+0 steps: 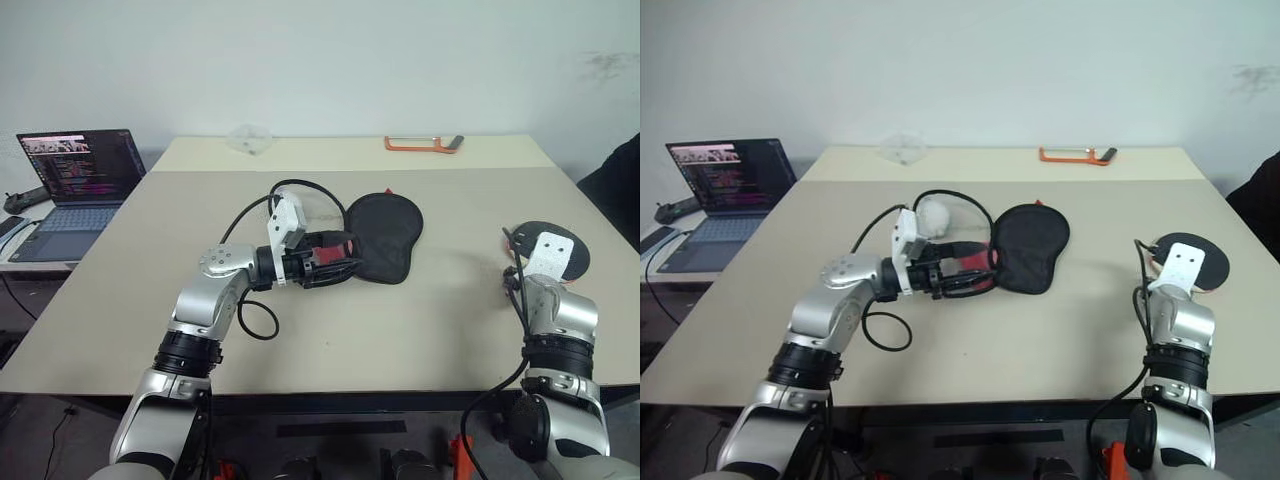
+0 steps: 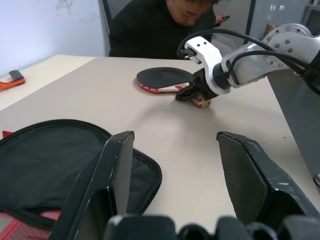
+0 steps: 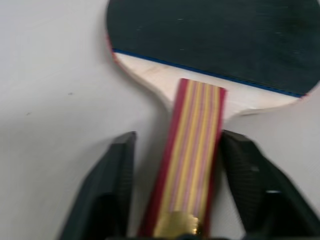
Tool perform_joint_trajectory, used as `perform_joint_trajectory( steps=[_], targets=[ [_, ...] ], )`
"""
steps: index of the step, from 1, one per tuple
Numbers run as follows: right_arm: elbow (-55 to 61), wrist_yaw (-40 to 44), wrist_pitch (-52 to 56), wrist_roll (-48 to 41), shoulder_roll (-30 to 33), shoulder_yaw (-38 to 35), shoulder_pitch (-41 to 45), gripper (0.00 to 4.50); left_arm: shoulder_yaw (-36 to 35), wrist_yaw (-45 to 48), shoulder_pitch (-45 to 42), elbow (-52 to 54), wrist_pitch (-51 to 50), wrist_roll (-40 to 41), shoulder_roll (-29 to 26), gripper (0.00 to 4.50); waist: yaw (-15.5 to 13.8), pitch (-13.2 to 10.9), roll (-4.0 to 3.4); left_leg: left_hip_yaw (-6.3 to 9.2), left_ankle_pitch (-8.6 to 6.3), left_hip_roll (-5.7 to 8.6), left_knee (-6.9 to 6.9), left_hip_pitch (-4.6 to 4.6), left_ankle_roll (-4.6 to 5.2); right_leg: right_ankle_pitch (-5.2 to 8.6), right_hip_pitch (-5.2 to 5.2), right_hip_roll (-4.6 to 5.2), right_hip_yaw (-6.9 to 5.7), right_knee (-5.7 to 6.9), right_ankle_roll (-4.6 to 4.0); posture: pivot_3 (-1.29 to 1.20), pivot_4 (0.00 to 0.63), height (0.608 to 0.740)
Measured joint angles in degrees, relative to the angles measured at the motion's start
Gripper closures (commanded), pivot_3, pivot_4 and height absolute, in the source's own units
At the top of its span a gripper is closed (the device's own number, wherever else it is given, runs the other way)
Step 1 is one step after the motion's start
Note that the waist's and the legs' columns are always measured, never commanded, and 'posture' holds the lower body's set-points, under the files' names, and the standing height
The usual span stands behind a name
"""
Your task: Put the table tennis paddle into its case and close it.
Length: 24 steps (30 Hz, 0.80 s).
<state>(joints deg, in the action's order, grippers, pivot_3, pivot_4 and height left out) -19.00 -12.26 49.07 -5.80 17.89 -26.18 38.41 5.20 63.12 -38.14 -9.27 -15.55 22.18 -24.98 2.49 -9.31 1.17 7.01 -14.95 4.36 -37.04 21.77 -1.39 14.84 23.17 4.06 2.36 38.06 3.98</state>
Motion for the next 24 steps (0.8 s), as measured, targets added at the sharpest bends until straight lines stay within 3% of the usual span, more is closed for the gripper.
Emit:
perform_joint_trajectory(
  steps=[2, 14, 24],
  targets=[
    [-0.05, 3.05, -0.03, -0.05, 1.87, 1.75, -0.88, 3.41, -0.05, 0.01, 0.01, 0.0, 0.0, 0.0, -0.12, 1.62, 0.07, 0.0, 0.0, 0.0, 0.0, -0.02, 0.03, 0.0, 0.0, 0.0, 0.02, 0.0, 0.0, -0.01, 0.0, 0.0, 0.15, 0.74],
    [11.66, 24.62, 4.36, -3.23, 8.13, 14.2, -7.98, 3.41, -0.07, 0.08, 0.05, 0.0, 0.0, 0.01, -0.56, 1.62, 2.23, -0.01, -0.01, -0.08, -0.01, -0.07, 0.07, 0.0, 0.02, 0.01, 0.11, -0.04, 0.14, -0.05, 0.0, 0.0, 0.15, 0.74],
    [14.12, 29.64, 2.52, -3.19, 8.54, 20.59, -8.52, 3.41, -0.01, 0.81, 0.28, 0.01, -0.11, 0.02, -0.56, 1.62, 0.97, -0.03, -0.03, -0.03, -0.01, -0.04, 0.07, 0.09, 0.01, 0.01, 0.16, -0.01, 0.08, -0.11, 0.0, 0.0, 0.15, 0.74]
  ],
)
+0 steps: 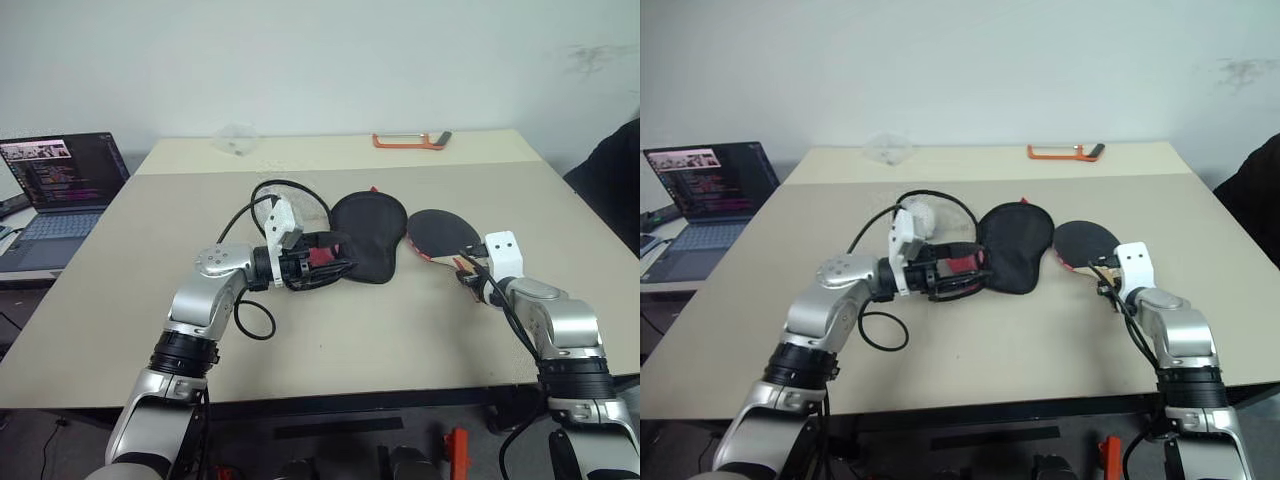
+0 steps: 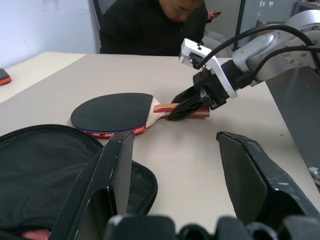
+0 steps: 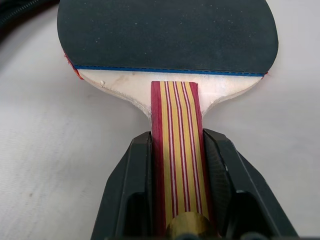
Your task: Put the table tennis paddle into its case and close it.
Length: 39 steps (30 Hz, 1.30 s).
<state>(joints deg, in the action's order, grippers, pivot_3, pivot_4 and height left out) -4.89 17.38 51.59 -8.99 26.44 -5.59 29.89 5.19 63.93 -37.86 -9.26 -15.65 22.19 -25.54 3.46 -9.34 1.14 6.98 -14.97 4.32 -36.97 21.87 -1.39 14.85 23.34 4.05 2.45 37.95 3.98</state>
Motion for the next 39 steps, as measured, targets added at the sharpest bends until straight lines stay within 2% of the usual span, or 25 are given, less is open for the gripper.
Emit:
perform_joint_trajectory(
  steps=[2, 4, 7, 14, 20, 23, 26, 32, 39],
  targets=[
    [-0.66, -0.24, 0.47, -0.01, 0.19, -0.19, 0.12, 3.41, 0.0, -0.02, 0.01, 0.0, 0.0, -0.01, -0.02, 1.62, -0.39, 0.0, 0.0, 0.0, 0.0, 0.0, 0.0, 0.0, 0.0, 0.0, 0.0, 0.0, 0.0, -0.01, 0.0, 0.0, 0.15, 0.74],
    [-1.34, -0.7, 1.25, -0.24, -0.01, -1.0, 0.52, 2.69, 0.0, -0.04, 0.02, 0.0, 0.0, -0.03, -0.02, 1.62, -0.69, 0.0, 0.0, 0.0, 0.0, 0.0, -0.01, 0.0, 0.0, 0.0, -0.01, 0.01, 0.0, 0.0, 0.0, 0.0, 0.15, 0.74],
    [-2.33, -1.83, 1.91, -0.19, 0.09, -2.58, 0.95, 1.87, 0.0, -0.07, 0.1, 0.0, 0.0, -0.05, -0.16, 1.62, -1.1, 0.0, 0.0, 0.01, 0.0, 0.01, -0.02, 0.0, 0.0, 0.0, -0.02, 0.01, -0.03, 0.01, 0.0, 0.0, 0.15, 0.74],
    [-4.1, -3.45, 3.62, -0.64, -0.56, -3.83, 3.18, 1.87, 0.0, -0.3, 0.11, 0.01, 0.0, -0.09, -0.22, 1.62, -1.11, 0.0, 0.0, 0.0, 0.0, 0.01, -0.02, 0.0, 0.0, 0.0, -0.02, 0.01, -0.02, 0.01, 0.0, 0.0, 0.15, 0.74],
    [-5.93, -1.7, 3.29, -1.22, -0.28, -3.67, 4.21, 1.87, 0.01, -0.54, 0.11, 0.01, 0.01, -0.13, -0.21, 1.62, -1.08, 0.0, 0.0, -0.01, 0.0, 0.0, -0.01, 0.0, 0.0, 0.0, -0.02, 0.01, -0.02, 0.01, 0.0, 0.0, 0.15, 0.74],
    [-6.87, -1.4, 2.95, -1.14, -0.14, -3.26, 4.74, 2.46, 0.01, -0.63, 0.11, 0.01, 0.01, -0.3, -0.21, 1.62, -1.08, 0.0, 0.0, 0.0, 0.0, 0.01, -0.01, 0.0, 0.0, 0.0, -0.02, 0.01, -0.03, 0.01, 0.0, 0.0, 0.15, 0.74],
    [-7.73, -1.28, 2.6, -1.15, -0.19, -3.13, 5.1, 3.39, 0.01, -0.71, 0.11, 0.01, 0.01, -0.54, -0.21, 1.62, -1.09, 0.0, 0.0, -0.01, 0.0, 0.01, -0.02, 0.0, 0.0, 0.0, -0.02, 0.01, -0.02, 0.01, 0.0, 0.0, 0.15, 0.74],
    [-8.62, -2.21, 2.58, -1.29, -0.29, -3.55, 5.69, 3.43, 0.0, -0.79, 0.13, 0.01, 0.0, -0.64, -0.25, 1.62, -1.12, 0.0, 0.0, 0.0, 0.0, 0.01, -0.02, 0.0, 0.0, 0.0, -0.02, 0.02, -0.02, 0.01, 0.0, 0.0, 0.15, 0.74],
    [-8.46, -6.56, 5.07, -1.62, -0.8, -7.7, 9.24, 3.43, -0.15, -0.93, 0.28, 0.25, -0.06, -0.6, -0.45, 1.62, -1.03, -0.05, -0.09, -0.04, 0.01, 0.01, 0.0, 0.1, -0.01, 0.0, 0.15, 0.02, 0.03, 0.04, -0.01, 0.0, 0.15, 0.74]
  ],
)
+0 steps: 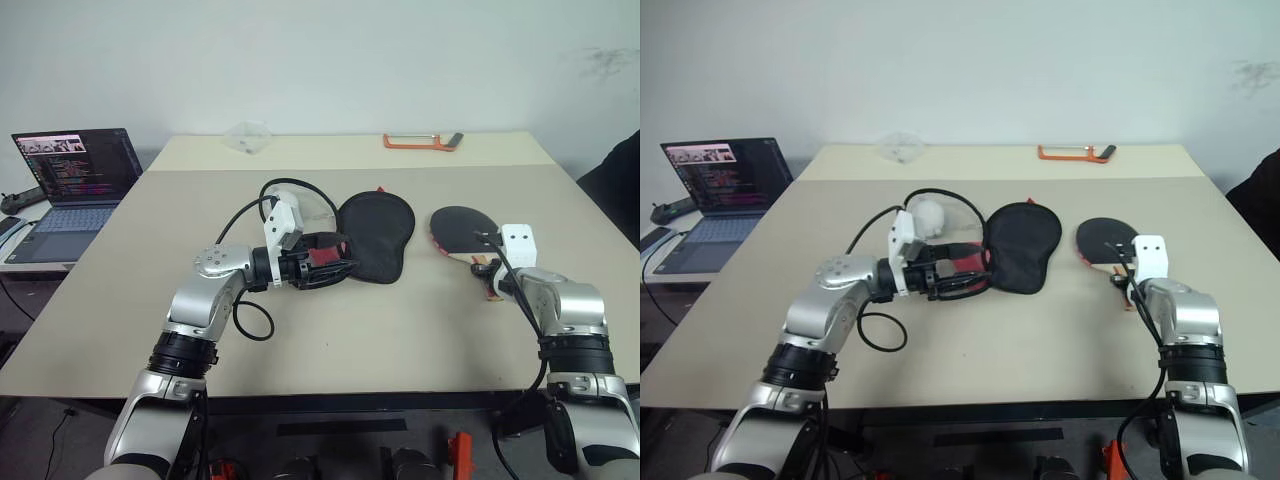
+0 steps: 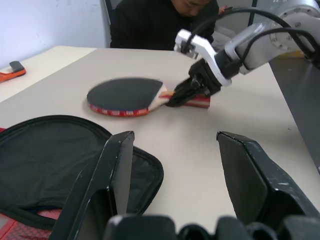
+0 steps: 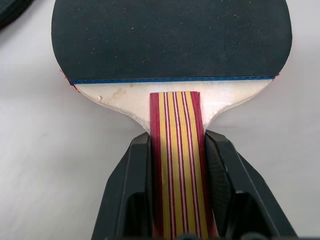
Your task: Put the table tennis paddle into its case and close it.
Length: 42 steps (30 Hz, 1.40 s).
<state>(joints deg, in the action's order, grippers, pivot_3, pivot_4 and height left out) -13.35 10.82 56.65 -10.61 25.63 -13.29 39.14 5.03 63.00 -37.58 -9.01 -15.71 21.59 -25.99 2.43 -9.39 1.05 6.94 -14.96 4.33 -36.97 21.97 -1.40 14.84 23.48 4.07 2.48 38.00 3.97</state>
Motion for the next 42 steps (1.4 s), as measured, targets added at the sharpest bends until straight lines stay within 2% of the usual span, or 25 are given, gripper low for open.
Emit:
perform_joint_trajectory(
  steps=[4, 7, 12, 15, 21, 30, 32, 42],
  targets=[
    [7.48, -2.34, 4.15, -1.98, -3.42, -1.36, 5.22, 3.43, -0.68, 0.05, 0.98, 0.86, -0.57, 0.5, -0.62, 1.62, 1.0, -0.01, -0.03, -0.01, 0.0, -0.05, 0.04, 0.02, 0.0, 0.0, 0.09, -0.02, 0.04, 0.02, -0.01, 0.0, 0.15, 0.74],
    [10.61, -5.64, 5.76, -2.3, -9.28, -1.31, 7.83, 3.43, -1.01, 0.11, 2.02, 1.97, -1.29, 1.03, -1.61, 1.62, 1.1, -0.01, -0.03, 0.01, 0.0, -0.04, 0.04, 0.01, 0.0, 0.0, 0.09, -0.02, 0.04, 0.04, -0.01, 0.0, 0.15, 0.74],
    [8.65, -11.36, 5.46, -2.02, -20.48, -0.23, 8.98, 3.43, -3.92, -1.32, 3.9, 1.63, -1.1, 0.95, -4.66, 1.62, 0.78, -0.01, -0.04, 0.04, 0.0, -0.01, 0.03, 0.05, -0.01, -0.01, 0.14, 0.0, 0.01, 0.05, -0.02, 0.0, 0.15, 0.74],
    [4.54, -13.56, 2.99, -1.74, -24.22, 0.54, 9.58, 3.43, -6.97, -2.43, 4.51, 1.21, -0.49, 0.84, -7.09, 1.62, 0.82, -0.02, -0.05, 0.03, 0.02, 0.0, 0.03, 0.14, -0.04, -0.01, 0.27, 0.01, 0.03, 0.08, -0.03, 0.0, 0.15, 0.74],
    [-5.69, -15.1, -4.57, -0.57, -26.96, 1.86, 12.93, 3.43, -9.27, -2.86, 6.2, -0.46, -0.05, 0.73, -9.73, 1.62, 0.81, -0.03, -0.07, 0.03, 0.01, 0.01, 0.05, 0.18, -0.04, -0.01, 0.33, 0.01, 0.02, 0.07, -0.03, 0.0, 0.15, 0.74],
    [-20.1, -15.27, -13.46, 1.26, -28.34, 3.64, 15.75, 3.43, -9.48, -3.76, 7.49, 0.89, -0.13, 0.72, -9.91, 1.62, 1.03, -0.03, -0.07, 0.0, 0.01, 0.0, 0.07, 0.23, -0.06, -0.02, 0.42, 0.01, 0.05, 0.09, -0.04, 0.0, 0.15, 0.74],
    [-21.44, -15.34, -14.81, 1.57, -28.36, 3.78, 15.88, 3.43, -9.48, -3.77, 7.75, 1.66, -0.34, 0.88, -9.79, 1.62, 1.14, -0.03, -0.07, 0.01, 0.1, -0.01, 0.02, 0.5, -0.21, -0.03, 0.64, 0.01, 0.04, 0.14, -0.06, 0.0, 0.15, 0.74],
    [-23.51, -16.42, -17.62, 2.75, -29.8, 4.19, 16.15, 3.43, -9.28, -3.7, 7.75, 1.97, -1.07, 0.94, -9.42, 1.62, 1.61, -0.03, -0.07, 0.01, 0.12, -0.01, 0.02, 0.52, -0.23, -0.03, 0.65, 0.0, 0.03, 0.14, -0.06, 0.0, 0.15, 0.74]
  ],
)
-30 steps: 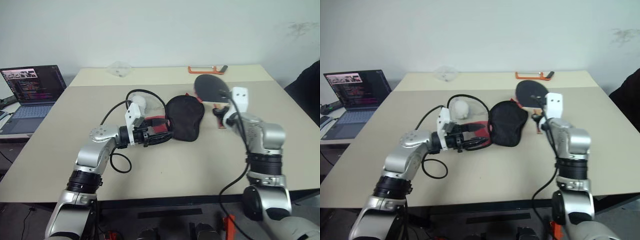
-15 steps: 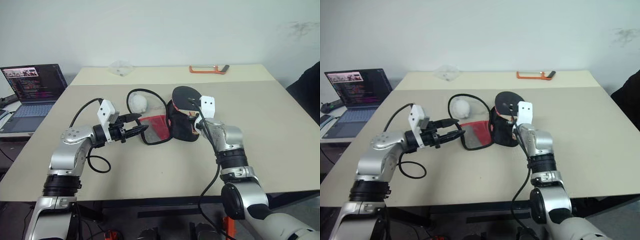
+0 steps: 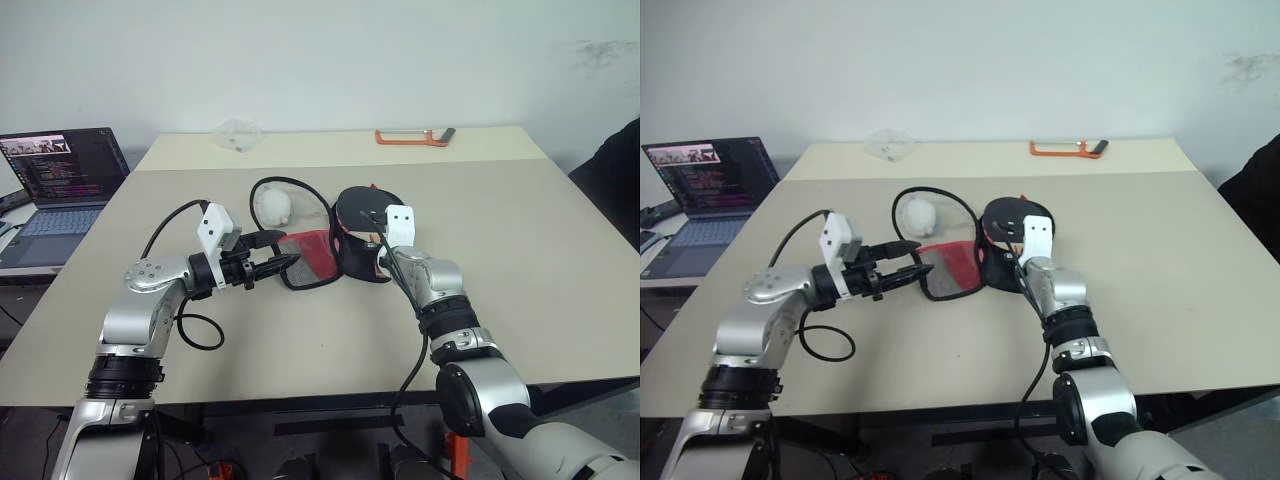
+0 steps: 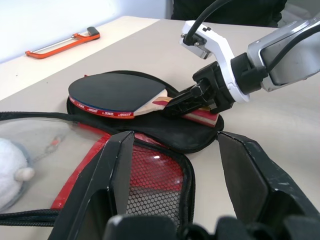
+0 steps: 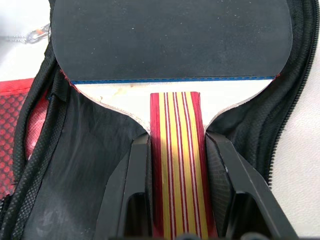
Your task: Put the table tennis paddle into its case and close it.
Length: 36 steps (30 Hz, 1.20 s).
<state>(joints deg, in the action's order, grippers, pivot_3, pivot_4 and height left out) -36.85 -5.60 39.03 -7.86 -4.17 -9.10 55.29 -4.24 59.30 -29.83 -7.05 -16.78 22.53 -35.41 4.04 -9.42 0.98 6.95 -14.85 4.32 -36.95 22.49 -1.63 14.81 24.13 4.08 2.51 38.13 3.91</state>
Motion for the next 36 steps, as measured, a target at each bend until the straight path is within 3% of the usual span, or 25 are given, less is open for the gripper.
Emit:
perform_joint_trajectory(
  steps=[8, 17, 23, 25, 28, 32, 34, 36],
  targets=[
    [-0.87, -3.5, -0.88, 0.01, -0.92, -0.27, 0.43, 3.43, 0.44, 0.11, -0.04, 0.0, -0.01, -0.02, 0.27, 1.62, 0.35, 0.0, 0.0, 0.02, 0.01, 0.0, 0.0, 0.0, -0.01, 0.0, -0.01, 0.0, -0.01, 0.0, 0.0, 0.0, 0.15, 0.74],
    [-0.16, -3.45, -1.94, 0.92, -1.24, 2.17, 1.02, 0.58, 0.72, 0.14, -0.1, -0.01, -0.01, -0.11, 0.3, 1.62, 0.74, 0.0, 0.0, 0.01, 0.01, 0.0, -0.01, 0.0, -0.01, 0.0, 0.0, 0.0, -0.01, 0.02, 0.0, 0.0, 0.15, 0.74],
    [17.76, 0.93, 6.55, -0.12, -0.37, 5.95, -1.91, 0.58, 1.4, -0.42, -0.64, -0.3, 0.0, -0.51, 0.82, 1.62, 0.81, 0.02, -0.01, 0.07, 0.01, 0.0, -0.02, 0.04, -0.01, 0.0, 0.02, 0.0, -0.05, 0.01, 0.0, 0.0, 0.15, 0.74],
    [26.86, 3.89, 12.07, -1.46, 1.99, 7.51, -5.55, 0.58, 1.48, -1.5, -1.03, -0.79, 0.02, -1.21, 0.94, 1.62, 0.57, 0.04, 0.01, 0.14, 0.0, 0.01, -0.06, 0.11, -0.01, 0.0, 0.01, 0.01, -0.13, -0.03, 0.0, 0.0, 0.15, 0.74],
    [39.62, 11.27, 19.17, -4.21, 11.33, 10.29, -12.79, 0.58, 1.33, -3.55, -2.01, -2.69, 0.04, -1.91, 1.4, 1.62, -0.26, 0.04, 0.01, 0.13, -0.05, 0.06, -0.11, 0.18, 0.09, 0.0, 0.0, 0.04, -0.15, -0.05, 0.01, 0.0, 0.15, 0.74],
    [52.84, 25.86, 15.63, -8.45, 25.99, 10.98, -21.31, 0.58, 1.3, -4.66, -3.07, -5.4, 0.23, -2.91, 1.69, 1.62, -0.76, 0.04, 0.01, 0.12, -0.12, 0.02, -0.07, 0.18, 0.21, 0.01, 0.02, 0.0, -0.17, -0.04, 0.02, 0.0, 0.15, 0.74],
    [56.78, 31.42, 14.17, -10.84, 30.36, 9.84, -23.18, 0.58, 1.52, -4.75, -4.3, -7.33, 1.04, -3.74, 1.74, 1.62, -0.56, 0.04, 0.01, 0.08, -0.12, 0.0, -0.08, 0.12, 0.22, 0.01, -0.04, -0.03, -0.15, -0.03, 0.02, 0.0, 0.15, 0.74],
    [58.9, 35.69, 14.1, -13.62, 33.51, 8.54, -24.07, 0.53, 1.82, -5.16, -5.95, -9.97, 2.56, -5.17, 1.79, 2.2, -0.56, 0.04, 0.02, 0.06, -0.12, -0.01, -0.1, 0.08, 0.23, 0.0, -0.08, -0.03, -0.14, -0.03, 0.0, 0.0, 0.15, 0.74]
  ],
)
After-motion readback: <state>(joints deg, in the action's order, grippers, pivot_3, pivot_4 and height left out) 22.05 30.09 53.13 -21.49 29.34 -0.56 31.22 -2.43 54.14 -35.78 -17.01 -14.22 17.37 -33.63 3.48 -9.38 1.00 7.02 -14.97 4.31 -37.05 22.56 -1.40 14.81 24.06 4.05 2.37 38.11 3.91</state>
